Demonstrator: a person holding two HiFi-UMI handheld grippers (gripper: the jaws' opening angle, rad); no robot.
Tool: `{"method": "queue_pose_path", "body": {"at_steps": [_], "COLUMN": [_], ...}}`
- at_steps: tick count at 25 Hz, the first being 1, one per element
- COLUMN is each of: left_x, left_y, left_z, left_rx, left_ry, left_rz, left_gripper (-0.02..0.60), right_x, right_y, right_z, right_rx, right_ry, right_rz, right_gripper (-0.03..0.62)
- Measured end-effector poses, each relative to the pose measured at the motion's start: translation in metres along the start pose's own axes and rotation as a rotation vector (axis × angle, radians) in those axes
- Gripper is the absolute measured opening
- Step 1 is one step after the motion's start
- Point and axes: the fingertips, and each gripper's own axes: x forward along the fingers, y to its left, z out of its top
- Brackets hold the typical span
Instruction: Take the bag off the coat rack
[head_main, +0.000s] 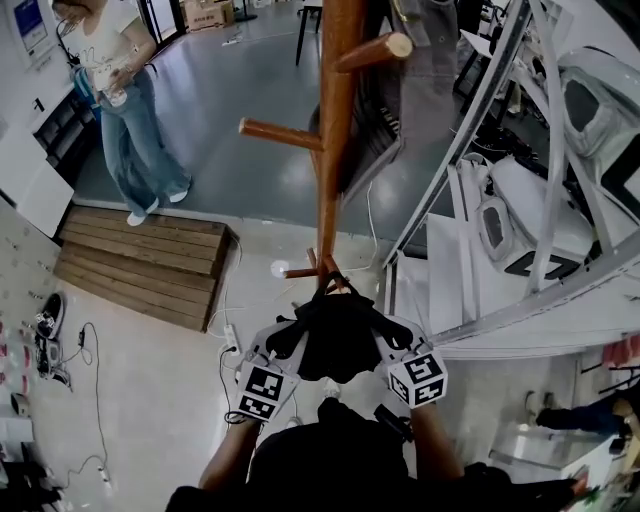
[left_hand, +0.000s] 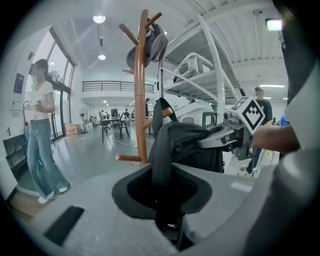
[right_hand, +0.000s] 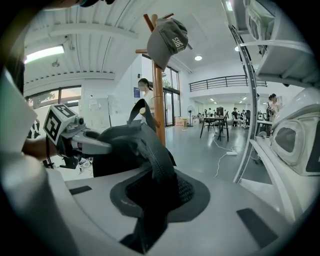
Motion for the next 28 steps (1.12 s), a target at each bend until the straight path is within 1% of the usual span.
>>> {"method": "queue_pose_path", "body": {"at_steps": [11, 17, 23, 28], "left_x": [-0.025, -0.045, -0.071, -0.104], "left_y": [-0.024, -0.037, -0.048, -0.056], "left_z": [0.008, 0.003, -0.009, -0.024], "left_rx": [0.022, 0.017, 0.016, 0.019], "left_ry": [-0.05, -0.069, -0.078, -0.078], "left_rz": [-0.047, -0.073, -0.101, -0.137], "left_gripper": [0.071, 0.071, 0.071, 0.071], "right_x": [-0.036, -0.056, -0.075, -0.091], "right_y": [0.02, 0.038, 0.066, 0.102], "right_z": [0.002, -0.004, -0.012, -0.023], "right_rx": [-0.002, -0.004, -0.003, 0.013], "right_ry": [-0.033, -0.033, -0.029, -0.021], "right_rz": [-0.05, -0.071, -0.085, -0.1], "right_gripper": [0.058, 0.058, 0.057, 0.057]}}
